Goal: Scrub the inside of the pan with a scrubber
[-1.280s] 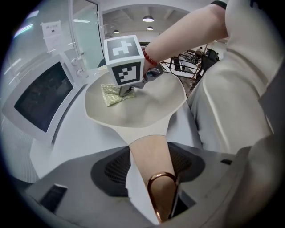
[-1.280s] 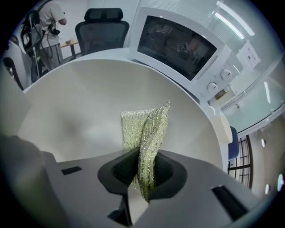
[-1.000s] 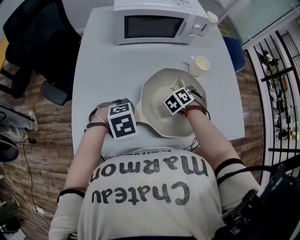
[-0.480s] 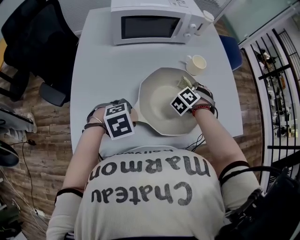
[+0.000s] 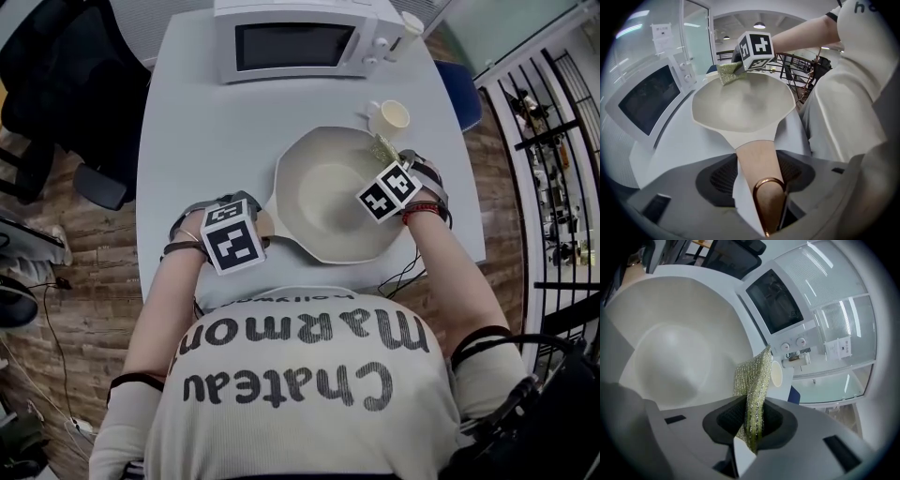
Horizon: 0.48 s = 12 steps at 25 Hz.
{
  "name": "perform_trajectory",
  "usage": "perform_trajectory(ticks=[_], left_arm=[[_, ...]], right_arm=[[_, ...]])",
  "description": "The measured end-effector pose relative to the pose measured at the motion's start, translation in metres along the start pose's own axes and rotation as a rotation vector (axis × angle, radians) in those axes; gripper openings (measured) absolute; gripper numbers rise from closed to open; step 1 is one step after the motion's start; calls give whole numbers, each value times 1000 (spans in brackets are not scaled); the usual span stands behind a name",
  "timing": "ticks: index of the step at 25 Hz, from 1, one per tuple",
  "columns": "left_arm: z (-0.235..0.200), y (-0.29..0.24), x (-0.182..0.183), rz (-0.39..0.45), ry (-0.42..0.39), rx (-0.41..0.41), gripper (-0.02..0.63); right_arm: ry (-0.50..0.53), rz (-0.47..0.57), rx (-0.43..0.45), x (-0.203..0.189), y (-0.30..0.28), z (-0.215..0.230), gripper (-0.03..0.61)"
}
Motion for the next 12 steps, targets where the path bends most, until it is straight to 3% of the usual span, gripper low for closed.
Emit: perform_trajectory(ticks=[5,8,10,12], left_arm=[[0,1,2,27,10,-9,265],[0,0,1,19,3,-4,265],[0,0,1,14,-1,-2,265],[0,-1,4,17,-5,-4,265]], right_arm=[[-319,26,63,-12,14,32,57],[-528,106,97,-7,34,47,57],[-756,204,266,2,48,42,57],[-1034,328,572,21,63,23,57]])
Point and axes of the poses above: the fingertips, and each gripper's own axes: y backward along the fingers, z to its right, x out of its top, the point moved 6 cm from there along y, backward along the fingers, and after that the axes turned 8 degrees about z, right-handed, at the moved point
